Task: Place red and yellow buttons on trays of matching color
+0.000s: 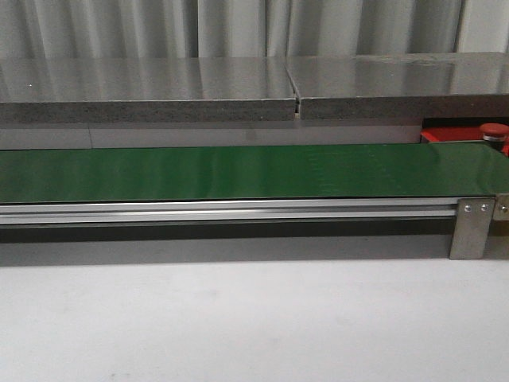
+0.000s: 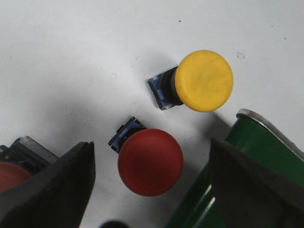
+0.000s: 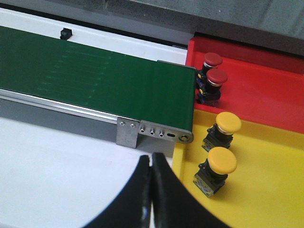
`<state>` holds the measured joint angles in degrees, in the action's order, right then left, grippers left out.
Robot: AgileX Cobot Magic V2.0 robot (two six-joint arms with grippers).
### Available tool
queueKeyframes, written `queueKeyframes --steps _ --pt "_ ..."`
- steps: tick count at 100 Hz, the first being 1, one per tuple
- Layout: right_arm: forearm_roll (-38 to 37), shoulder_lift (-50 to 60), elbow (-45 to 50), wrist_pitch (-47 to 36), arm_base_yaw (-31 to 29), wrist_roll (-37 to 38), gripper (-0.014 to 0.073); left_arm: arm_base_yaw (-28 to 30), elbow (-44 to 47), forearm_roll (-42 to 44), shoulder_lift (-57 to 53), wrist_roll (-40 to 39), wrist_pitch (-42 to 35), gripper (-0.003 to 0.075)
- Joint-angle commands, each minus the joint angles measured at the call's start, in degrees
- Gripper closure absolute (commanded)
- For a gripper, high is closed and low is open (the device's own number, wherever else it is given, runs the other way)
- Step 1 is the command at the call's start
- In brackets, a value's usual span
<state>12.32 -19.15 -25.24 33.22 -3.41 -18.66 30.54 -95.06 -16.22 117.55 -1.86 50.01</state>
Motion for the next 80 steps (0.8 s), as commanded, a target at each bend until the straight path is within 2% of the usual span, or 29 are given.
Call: queueKeyframes --steps 1,36,80 --pt "0.5 -0.3 -1.4 -4.0 0.1 -0.5 0.0662 0.1 -2.0 -0.7 -2.4 -0.7 -1.5 0.0219" --pt "0.5 -0.3 -1.4 -4.0 0.1 -0.5 0.0662 0.1 -2.1 -1.3 0.1 -0.7 -1.3 0.023" --pt "0.5 -0.3 -1.4 -4.0 0.1 -0.5 0.0662 0.1 -2.1 -1.3 -0.3 -0.5 -1.0 0.0477"
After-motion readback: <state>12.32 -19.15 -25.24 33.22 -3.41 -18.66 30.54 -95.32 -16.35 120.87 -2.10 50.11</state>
